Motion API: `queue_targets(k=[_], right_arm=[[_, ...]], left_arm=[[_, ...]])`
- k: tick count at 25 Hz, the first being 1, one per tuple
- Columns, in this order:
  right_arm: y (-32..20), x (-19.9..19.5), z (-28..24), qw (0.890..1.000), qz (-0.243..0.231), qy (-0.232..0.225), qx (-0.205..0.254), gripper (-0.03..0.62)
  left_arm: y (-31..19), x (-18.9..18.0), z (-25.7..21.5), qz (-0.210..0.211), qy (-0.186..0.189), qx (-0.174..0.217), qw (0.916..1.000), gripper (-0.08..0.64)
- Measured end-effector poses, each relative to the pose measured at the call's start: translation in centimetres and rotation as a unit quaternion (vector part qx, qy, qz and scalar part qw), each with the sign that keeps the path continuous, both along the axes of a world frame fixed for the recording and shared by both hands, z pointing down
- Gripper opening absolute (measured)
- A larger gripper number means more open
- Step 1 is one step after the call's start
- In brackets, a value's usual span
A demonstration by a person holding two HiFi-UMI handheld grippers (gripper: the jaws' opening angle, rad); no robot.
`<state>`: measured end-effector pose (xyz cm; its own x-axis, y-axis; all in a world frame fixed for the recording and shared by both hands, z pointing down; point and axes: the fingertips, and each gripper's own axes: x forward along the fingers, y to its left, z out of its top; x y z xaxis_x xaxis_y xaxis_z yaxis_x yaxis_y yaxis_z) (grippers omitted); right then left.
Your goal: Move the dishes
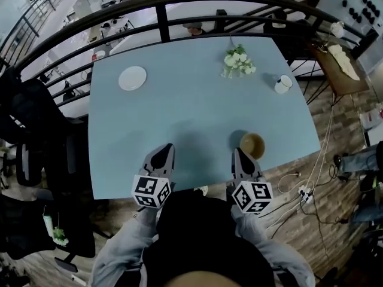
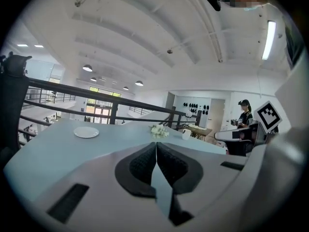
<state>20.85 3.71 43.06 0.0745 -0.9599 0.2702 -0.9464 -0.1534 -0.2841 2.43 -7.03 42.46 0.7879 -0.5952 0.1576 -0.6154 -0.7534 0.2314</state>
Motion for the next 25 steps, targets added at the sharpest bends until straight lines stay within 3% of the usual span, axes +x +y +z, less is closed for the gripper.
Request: queue_targets(k=[10, 11, 12, 13, 16, 20, 25], right_arm=[[-5.8, -4.7, -0.4, 0.997, -0.081, -0.013, -0.007, 0.009], [-6.4, -5.1, -0.6, 0.996, -0.089, -0.021, -0.003, 0.035], [-7.1, -5.6, -0.8, 0.995, -0.098, -0.035, 0.002, 0.107], [-7.8, -6.1, -1.0, 0.993, -0.105, -0.054, 0.008, 0.179], [-9.8, -7.2, -1.3, 0.981, -0.115, -0.154, 0.025, 0.249], [-12.2, -8.2, -1.7, 0.944, -0.12, -0.305, 0.049, 0.282], [-15.1, -9.2, -2.2, 0.924, -0.128, -0.358, 0.036, 0.282]], left_arm=[[-2.5, -6.3, 0.0, -0.08, -0.013, -0.015, 0.9966, 0.017], [-2.7, -6.9, -0.2, -0.086, -0.017, -0.013, 0.9961, 0.017], [-3.0, -7.5, -0.5, -0.092, -0.021, -0.011, 0.9955, 0.017], [-3.3, -8.1, -0.7, -0.097, -0.023, -0.008, 0.995, 0.017], [-4.2, -10.1, -1.1, -0.114, -0.031, -0.009, 0.9929, 0.017], [-5.1, -12.6, -1.5, -0.139, -0.044, -0.009, 0.9892, 0.017], [-6.4, -14.5, -1.4, -0.159, -0.047, -0.008, 0.9861, 0.017]])
